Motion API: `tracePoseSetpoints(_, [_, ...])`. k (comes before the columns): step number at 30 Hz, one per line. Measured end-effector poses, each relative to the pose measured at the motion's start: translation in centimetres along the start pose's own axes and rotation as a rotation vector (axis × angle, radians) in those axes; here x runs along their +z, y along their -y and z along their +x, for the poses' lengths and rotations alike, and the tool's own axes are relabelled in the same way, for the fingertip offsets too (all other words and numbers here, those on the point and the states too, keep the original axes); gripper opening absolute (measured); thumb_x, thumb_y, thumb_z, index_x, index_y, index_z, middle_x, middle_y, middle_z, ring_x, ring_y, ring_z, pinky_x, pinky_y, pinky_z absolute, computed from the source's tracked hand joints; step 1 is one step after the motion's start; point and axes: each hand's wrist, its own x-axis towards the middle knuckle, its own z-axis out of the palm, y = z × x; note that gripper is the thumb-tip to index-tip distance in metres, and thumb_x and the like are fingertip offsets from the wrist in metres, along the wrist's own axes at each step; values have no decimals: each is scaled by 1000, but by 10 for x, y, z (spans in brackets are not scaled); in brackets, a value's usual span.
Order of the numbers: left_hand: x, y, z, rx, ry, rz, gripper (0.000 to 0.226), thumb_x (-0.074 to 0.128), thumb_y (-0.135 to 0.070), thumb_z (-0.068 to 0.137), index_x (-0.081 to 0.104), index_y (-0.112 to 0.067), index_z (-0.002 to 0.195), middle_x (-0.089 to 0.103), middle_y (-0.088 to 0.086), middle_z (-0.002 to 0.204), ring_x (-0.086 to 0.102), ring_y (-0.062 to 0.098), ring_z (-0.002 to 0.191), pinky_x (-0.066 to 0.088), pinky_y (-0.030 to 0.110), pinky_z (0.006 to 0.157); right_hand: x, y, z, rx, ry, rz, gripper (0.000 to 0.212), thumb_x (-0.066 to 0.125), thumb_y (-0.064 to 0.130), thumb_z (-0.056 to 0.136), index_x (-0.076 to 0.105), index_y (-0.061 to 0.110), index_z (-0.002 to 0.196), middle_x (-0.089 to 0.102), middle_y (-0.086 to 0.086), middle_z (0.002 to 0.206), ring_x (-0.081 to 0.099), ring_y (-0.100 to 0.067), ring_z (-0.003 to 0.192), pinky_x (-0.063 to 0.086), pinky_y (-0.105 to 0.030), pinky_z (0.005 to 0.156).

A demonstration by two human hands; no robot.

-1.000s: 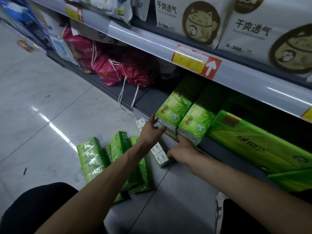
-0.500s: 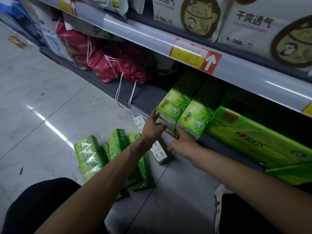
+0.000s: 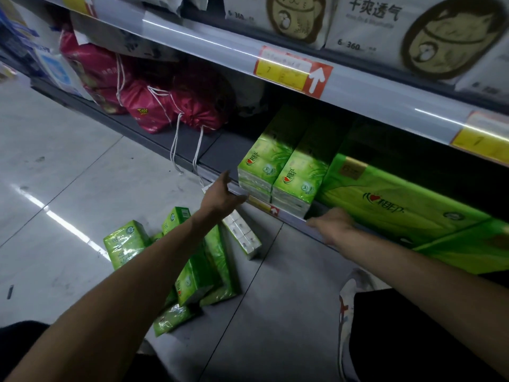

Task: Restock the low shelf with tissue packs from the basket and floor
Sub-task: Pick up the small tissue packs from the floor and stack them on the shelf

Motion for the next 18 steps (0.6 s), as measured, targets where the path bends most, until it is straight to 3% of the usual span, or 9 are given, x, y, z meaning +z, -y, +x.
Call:
tracePoseSetpoints(3, [12, -8, 7, 35, -19, 3, 74, 84, -16, 84, 48, -13, 148, 59, -2, 132, 59, 23, 118, 51, 34, 91, 13, -6, 11, -133, -78, 36, 42, 82, 29, 83, 66, 10, 116, 72, -9, 109, 68, -31, 99, 54, -33, 78])
tracePoseSetpoints(5, [21, -10, 13, 6, -33, -6, 49, 82, -7, 81, 60, -14, 124, 64, -2, 115, 66, 27, 109, 52, 33, 80, 26, -5, 10, -214, -99, 37, 44, 79, 28, 86, 64, 12, 123, 71, -10, 122, 67, -33, 111, 56, -41, 90])
tracePoseSetpoints(7, [28, -7, 16, -29, -59, -60, 41, 79, -7, 76, 60, -16, 112, 69, 2, 108, 70, 30, 101, 60, 41, 79, 40, -1, 10, -226, -97, 94, 40, 77, 21, 88, 63, 10, 123, 71, -13, 124, 67, -34, 113, 56, -43, 93])
tracePoseSetpoints(9, [34, 3, 22, -27, -79, -99, 49, 75, -20, 67, 62, -19, 114, 71, 0, 108, 71, 26, 97, 62, 47, 83, 50, 1, 10, -198, -127, 180, 36, 75, 12, 87, 65, 9, 121, 72, -14, 121, 68, -35, 111, 57, -41, 91])
tracePoseSetpoints(15, [39, -3, 9, 9, -82, -187, 57, 67, -19, 64, 65, -17, 121, 69, -6, 104, 66, 6, 90, 61, 42, 87, 58, -1, 8, -161, -129, 280, 39, 63, -4, 85, 66, 9, 122, 73, -15, 118, 68, -35, 110, 54, -35, 84])
tracePoseSetpoints(18, [36, -5, 12, -16, -32, -162, 51, 74, -1, 78, 60, -12, 126, 67, -1, 111, 67, 21, 100, 59, 46, 92, 54, 0, 7, -164, -112, 230, 42, 62, -2, 87, 60, 7, 128, 69, -16, 124, 66, -36, 113, 46, -30, 80])
